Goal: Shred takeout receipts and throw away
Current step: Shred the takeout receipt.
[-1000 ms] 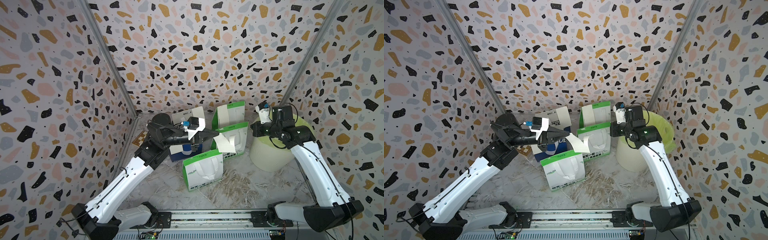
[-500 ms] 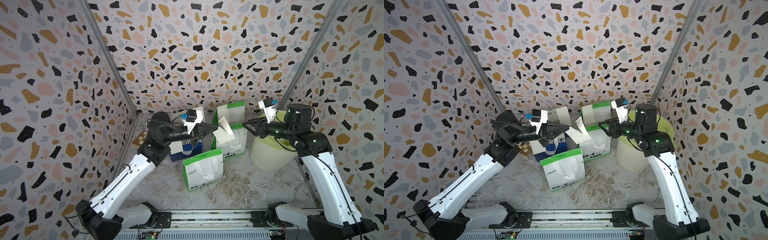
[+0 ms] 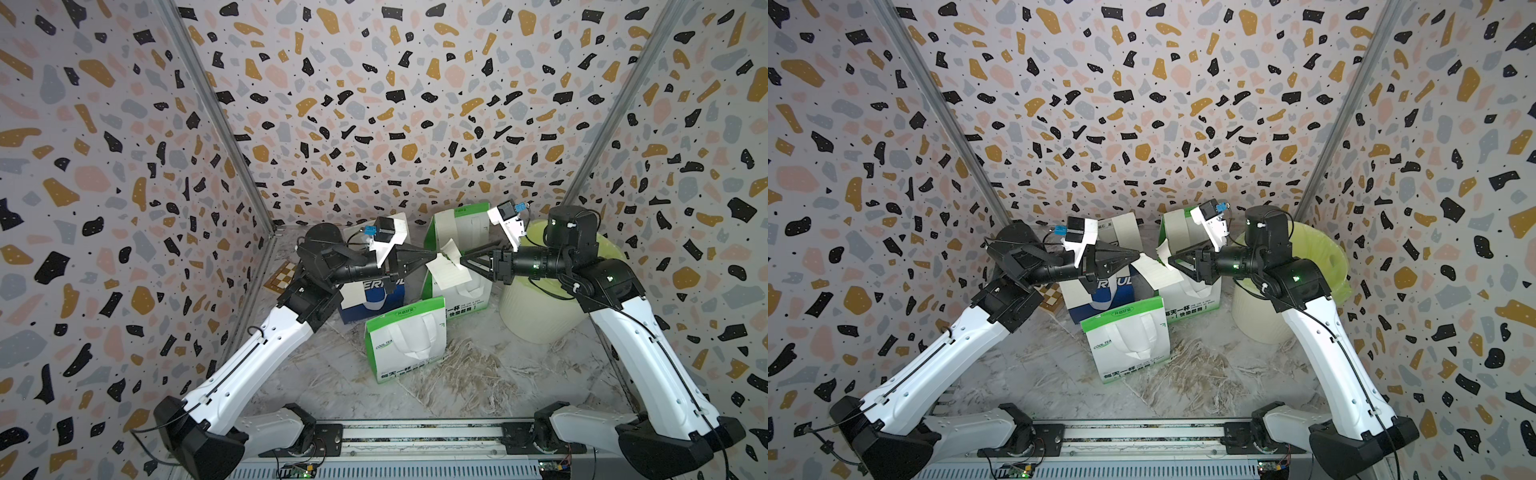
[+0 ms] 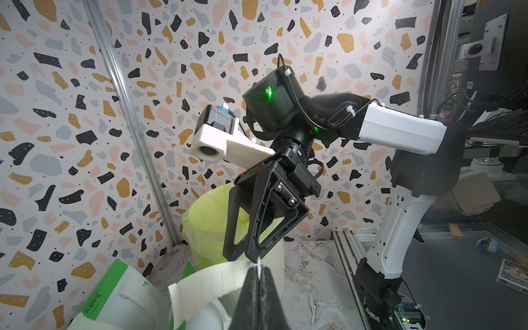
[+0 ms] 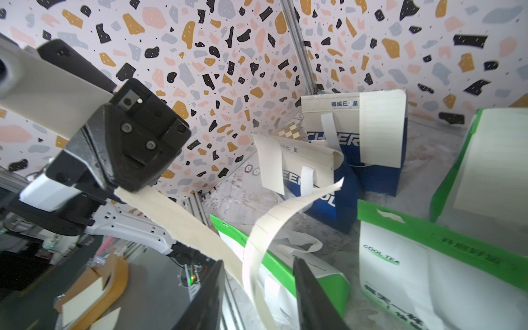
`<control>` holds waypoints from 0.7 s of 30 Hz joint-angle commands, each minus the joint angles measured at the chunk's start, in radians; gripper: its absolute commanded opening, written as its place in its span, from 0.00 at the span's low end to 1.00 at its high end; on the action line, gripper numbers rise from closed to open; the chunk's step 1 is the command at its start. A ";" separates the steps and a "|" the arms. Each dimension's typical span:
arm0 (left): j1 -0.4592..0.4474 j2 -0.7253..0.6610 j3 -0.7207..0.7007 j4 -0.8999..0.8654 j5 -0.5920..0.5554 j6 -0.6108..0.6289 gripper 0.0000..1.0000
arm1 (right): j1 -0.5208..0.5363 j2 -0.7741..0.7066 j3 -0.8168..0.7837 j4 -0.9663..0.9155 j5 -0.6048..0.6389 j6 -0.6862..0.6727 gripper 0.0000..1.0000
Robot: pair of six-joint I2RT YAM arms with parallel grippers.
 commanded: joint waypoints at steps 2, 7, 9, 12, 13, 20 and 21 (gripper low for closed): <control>0.002 -0.005 -0.012 0.053 0.007 -0.010 0.00 | 0.021 -0.012 0.012 0.015 0.013 0.011 0.24; 0.002 -0.003 -0.014 0.059 0.004 -0.011 0.00 | 0.029 -0.011 0.008 0.003 0.024 0.009 0.09; 0.002 -0.005 -0.014 0.062 0.004 -0.012 0.00 | 0.032 -0.006 0.009 -0.009 0.033 0.005 0.13; 0.002 -0.005 -0.015 0.061 0.004 -0.013 0.00 | 0.034 0.000 0.006 -0.024 0.058 0.002 0.30; 0.002 -0.006 -0.013 0.061 0.004 -0.012 0.00 | 0.034 0.000 0.004 -0.026 0.060 0.000 0.33; 0.002 -0.006 -0.014 0.060 0.005 -0.013 0.00 | 0.054 0.006 0.002 -0.021 0.062 0.001 0.24; 0.002 -0.006 -0.014 0.059 0.005 -0.013 0.00 | 0.058 0.006 0.003 -0.021 0.060 0.003 0.22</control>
